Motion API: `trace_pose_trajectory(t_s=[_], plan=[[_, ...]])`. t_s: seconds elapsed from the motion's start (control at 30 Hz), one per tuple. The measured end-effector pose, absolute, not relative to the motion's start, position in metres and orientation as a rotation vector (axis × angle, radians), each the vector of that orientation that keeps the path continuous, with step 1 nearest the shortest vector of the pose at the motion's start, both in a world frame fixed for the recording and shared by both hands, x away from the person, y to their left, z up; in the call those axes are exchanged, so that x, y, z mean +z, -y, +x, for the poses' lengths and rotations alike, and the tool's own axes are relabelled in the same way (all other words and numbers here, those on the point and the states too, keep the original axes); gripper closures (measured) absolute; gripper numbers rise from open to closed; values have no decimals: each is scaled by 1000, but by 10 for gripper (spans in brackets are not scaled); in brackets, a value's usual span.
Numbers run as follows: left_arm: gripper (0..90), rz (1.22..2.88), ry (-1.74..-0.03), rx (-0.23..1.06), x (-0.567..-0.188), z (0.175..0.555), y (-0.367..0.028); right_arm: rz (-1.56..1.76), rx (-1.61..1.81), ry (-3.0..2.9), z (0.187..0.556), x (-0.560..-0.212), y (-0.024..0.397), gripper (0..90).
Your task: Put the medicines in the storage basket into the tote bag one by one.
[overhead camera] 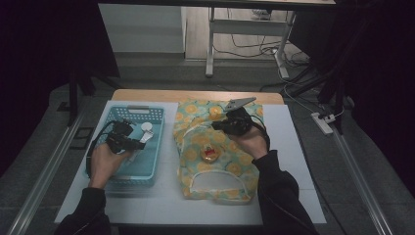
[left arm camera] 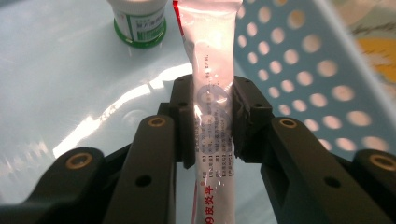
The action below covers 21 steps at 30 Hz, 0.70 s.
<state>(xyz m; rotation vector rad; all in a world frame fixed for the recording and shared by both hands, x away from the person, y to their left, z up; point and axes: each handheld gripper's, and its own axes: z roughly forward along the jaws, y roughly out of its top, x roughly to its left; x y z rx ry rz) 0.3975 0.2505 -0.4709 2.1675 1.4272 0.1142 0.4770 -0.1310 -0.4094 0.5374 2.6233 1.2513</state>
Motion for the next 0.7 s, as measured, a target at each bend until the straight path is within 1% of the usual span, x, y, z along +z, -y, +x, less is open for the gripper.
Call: trace_pose_trajectory(t_s=[0.17,0.47,0.7], plan=[[725,2155,-1372,112,-459,392,-249,539,1257,-2618,477,-409,131,900],[725,2169,-1266,127,-440,380,-232,541,1262,-2615,477,-409,131,900],[725,2169,-1190,113,-431,374,-218,538,1264,-2613,477,-408,132,900]])
